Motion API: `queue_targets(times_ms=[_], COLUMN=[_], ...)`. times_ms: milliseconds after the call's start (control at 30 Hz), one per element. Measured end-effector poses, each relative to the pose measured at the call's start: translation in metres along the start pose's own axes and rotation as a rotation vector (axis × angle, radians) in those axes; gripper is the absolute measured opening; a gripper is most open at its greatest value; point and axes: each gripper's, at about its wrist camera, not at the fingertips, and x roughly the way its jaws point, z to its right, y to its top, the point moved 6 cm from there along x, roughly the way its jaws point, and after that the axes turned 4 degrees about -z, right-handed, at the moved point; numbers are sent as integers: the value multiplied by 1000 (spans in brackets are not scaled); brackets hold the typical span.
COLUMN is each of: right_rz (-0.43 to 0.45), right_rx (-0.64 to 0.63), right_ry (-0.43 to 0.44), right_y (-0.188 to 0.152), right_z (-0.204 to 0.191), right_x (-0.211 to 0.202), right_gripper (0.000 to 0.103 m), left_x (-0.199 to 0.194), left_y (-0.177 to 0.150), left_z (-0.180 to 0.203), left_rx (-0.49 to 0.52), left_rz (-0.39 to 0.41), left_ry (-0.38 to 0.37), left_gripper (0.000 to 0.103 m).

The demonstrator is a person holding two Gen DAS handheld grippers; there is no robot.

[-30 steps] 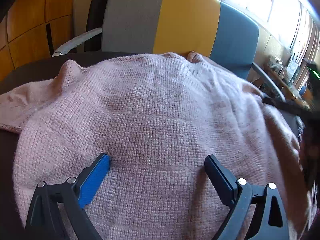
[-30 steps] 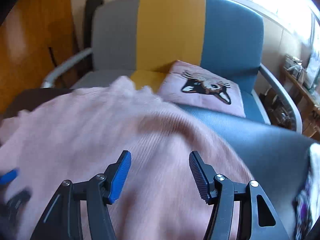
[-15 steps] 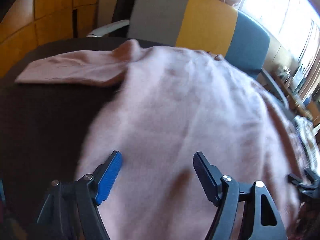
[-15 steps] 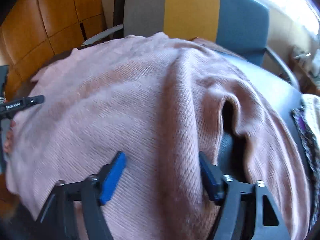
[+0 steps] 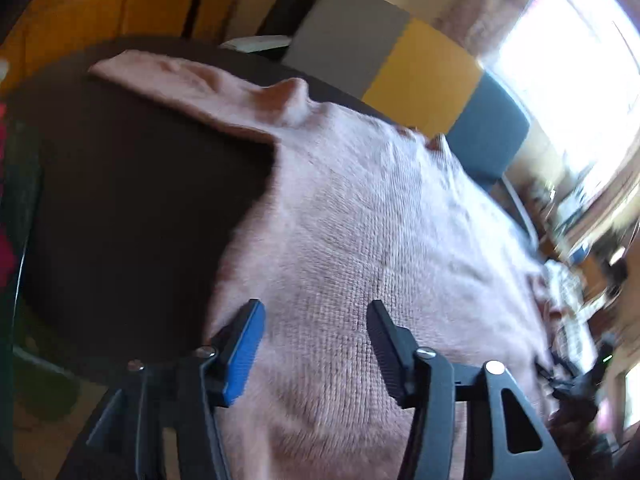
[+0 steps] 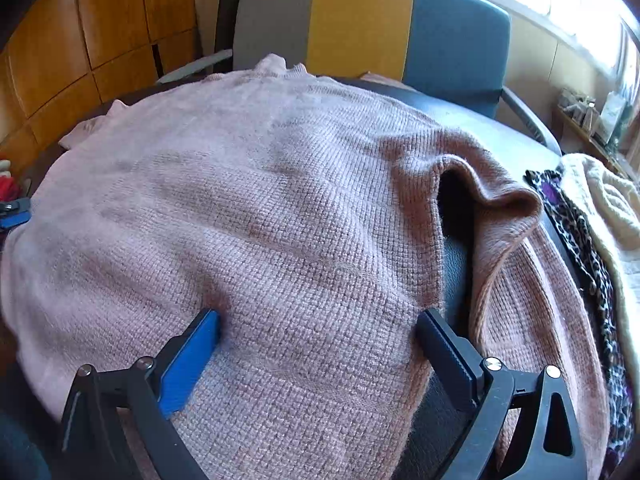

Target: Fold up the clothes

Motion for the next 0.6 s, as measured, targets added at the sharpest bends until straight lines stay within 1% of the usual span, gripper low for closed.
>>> queue_targets(times_ms=[67,100,133,200,233,300,333,433,533,600], right_rz=[-33,-47,-39,7,41,78,95,102,104,105], right_rx=[5,13,20,38,47,40,36,4,-15,-8], right_ry=[-16,-41,-60,-60,-41,-21,-11,1,-16,-28], right_y=[4,9,14,29,41,61,70,95,113,125], right_z=[2,2,1,-4,-10,-24,-32,-54,-65,-62], right_x=[-1,-3,-6,-14,-17,-15,-13,9,32,47], right_gripper=[100,100,100,100,100,100,100,100,100,100], left_x=[-8,-13,-16,-16,-11,-1,8,32,62,75], left_y=[13,20,27,47,58,81,95,133,176,196], left_z=[2,3,5,14,19,29,31,37,32,22], left_rx=[12,17,25,56,84,137,146,166,164,152], left_rz=[36,54,70,91,96,106,107,102,91,80], left_ry=[35,52,66,80,109,166,184,232,281,314], left_gripper=[52,52,52,53,53,53,53,53,53,53])
